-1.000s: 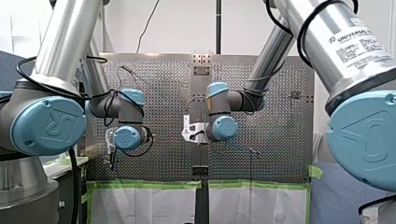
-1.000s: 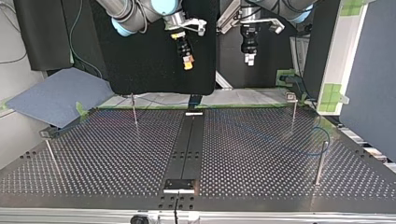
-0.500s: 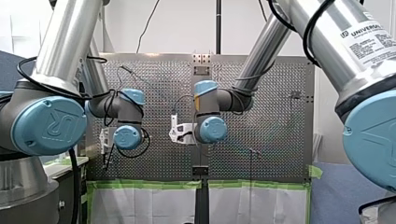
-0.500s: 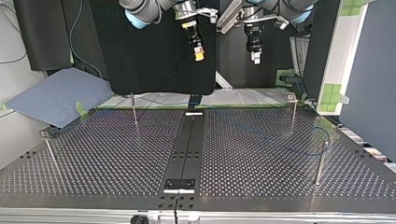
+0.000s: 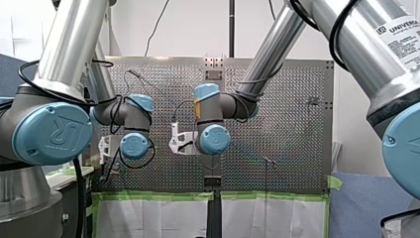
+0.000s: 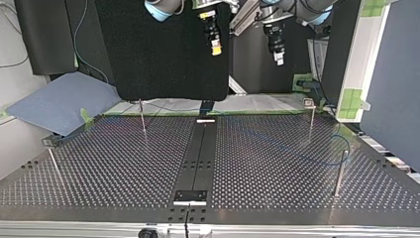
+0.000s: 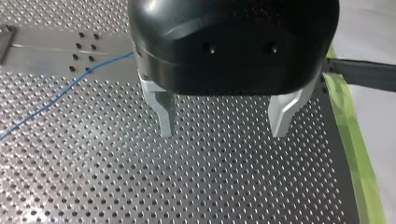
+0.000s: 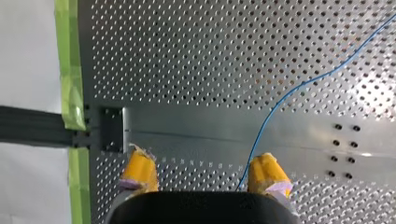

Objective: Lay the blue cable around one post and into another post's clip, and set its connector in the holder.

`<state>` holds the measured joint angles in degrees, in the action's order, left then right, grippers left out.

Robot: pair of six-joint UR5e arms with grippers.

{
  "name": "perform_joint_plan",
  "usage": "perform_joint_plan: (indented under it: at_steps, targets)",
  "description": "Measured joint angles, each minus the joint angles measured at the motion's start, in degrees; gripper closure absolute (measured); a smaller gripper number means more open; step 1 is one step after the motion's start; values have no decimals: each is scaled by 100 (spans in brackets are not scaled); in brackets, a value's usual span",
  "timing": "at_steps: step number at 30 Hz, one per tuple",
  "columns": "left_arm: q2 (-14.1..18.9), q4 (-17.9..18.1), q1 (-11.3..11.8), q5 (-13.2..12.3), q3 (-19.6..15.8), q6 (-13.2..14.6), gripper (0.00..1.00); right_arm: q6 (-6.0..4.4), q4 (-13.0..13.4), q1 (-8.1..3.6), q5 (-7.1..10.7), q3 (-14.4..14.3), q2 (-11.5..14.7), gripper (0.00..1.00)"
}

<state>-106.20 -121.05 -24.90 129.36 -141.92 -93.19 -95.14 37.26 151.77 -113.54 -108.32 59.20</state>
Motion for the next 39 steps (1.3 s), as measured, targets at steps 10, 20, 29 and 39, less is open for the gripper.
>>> perform_joint_plan:
  at_steps: [10, 20, 29, 39]
  targets:
    - [0, -75, 15, 510, 0, 125, 0, -154, -27, -27, -490, -1, 0, 0]
    - [0, -73, 17, 563, 0, 126, 0, -82, -42, -28, -951, -2, 0, 0]
    - [0, -62, 10, 559, 0, 126, 0, 16, -134, -27, -1157, -2, 0, 0]
    - [0, -60, 9, 559, 0, 126, 0, 20, -139, -29, -1162, -2, 1, 0]
